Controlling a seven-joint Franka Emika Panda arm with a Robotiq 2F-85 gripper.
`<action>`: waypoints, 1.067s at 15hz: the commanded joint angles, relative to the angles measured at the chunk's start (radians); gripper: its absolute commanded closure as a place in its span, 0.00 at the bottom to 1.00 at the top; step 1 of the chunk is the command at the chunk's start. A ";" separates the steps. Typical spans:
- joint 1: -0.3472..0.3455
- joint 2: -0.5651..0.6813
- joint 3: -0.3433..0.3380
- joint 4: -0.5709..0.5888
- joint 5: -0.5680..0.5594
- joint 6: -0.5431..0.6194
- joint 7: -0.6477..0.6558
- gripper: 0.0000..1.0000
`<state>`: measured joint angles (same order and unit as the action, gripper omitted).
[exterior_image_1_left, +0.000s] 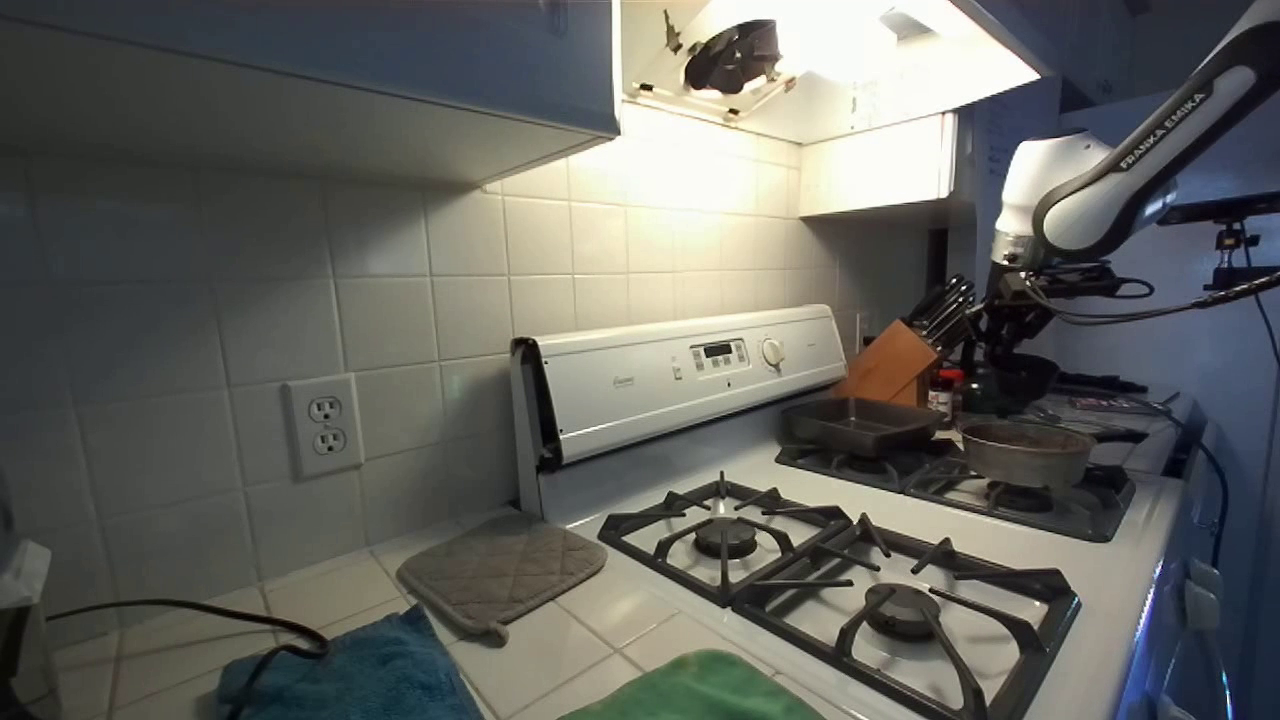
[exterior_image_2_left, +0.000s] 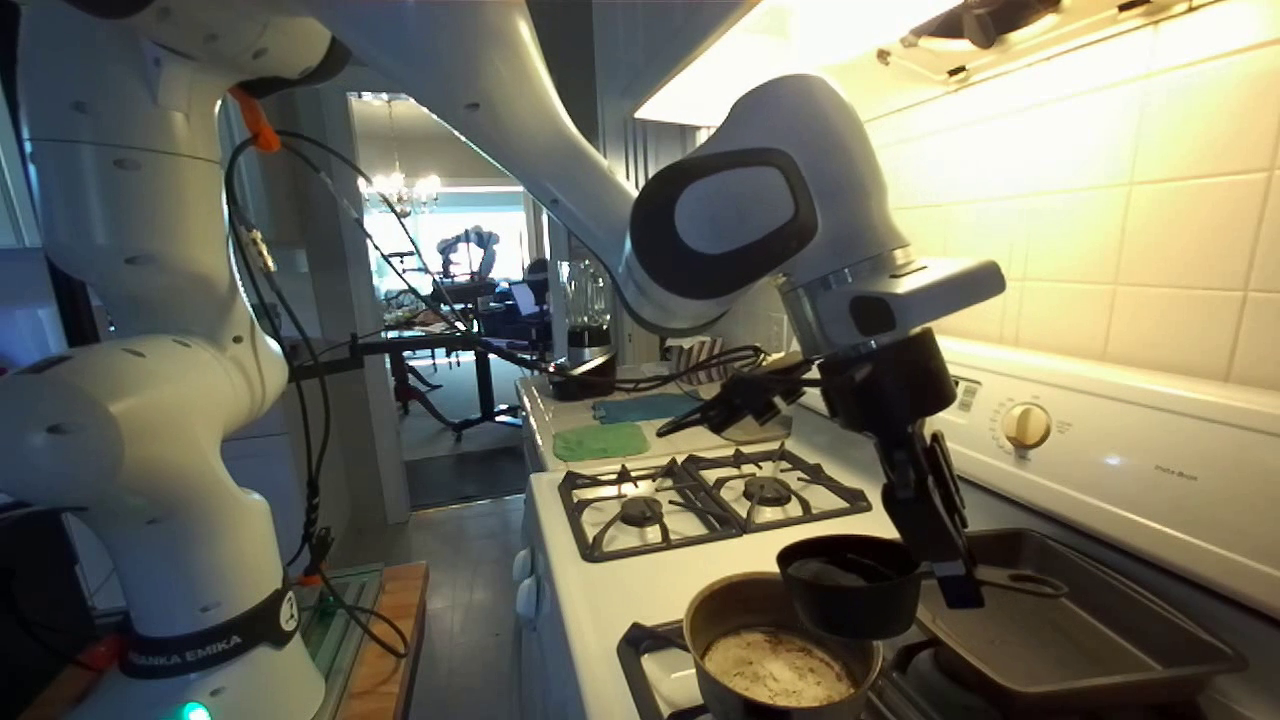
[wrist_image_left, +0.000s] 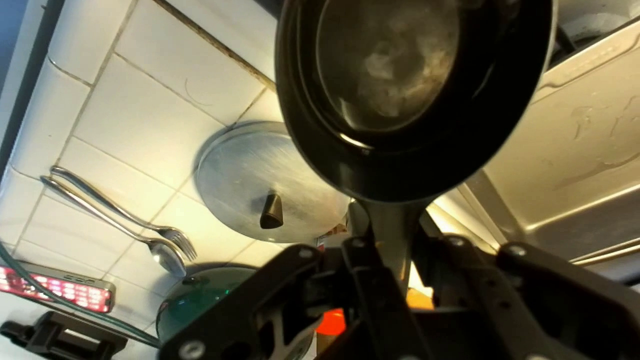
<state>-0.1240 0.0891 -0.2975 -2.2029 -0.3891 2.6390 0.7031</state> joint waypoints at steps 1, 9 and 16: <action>0.001 -0.045 0.007 -0.046 -0.104 0.046 0.097 0.94; -0.008 -0.085 0.021 -0.092 -0.301 0.100 0.260 0.94; -0.002 -0.137 0.020 -0.136 -0.493 0.125 0.428 0.94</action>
<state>-0.1251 0.0051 -0.2750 -2.2932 -0.7844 2.7390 1.0382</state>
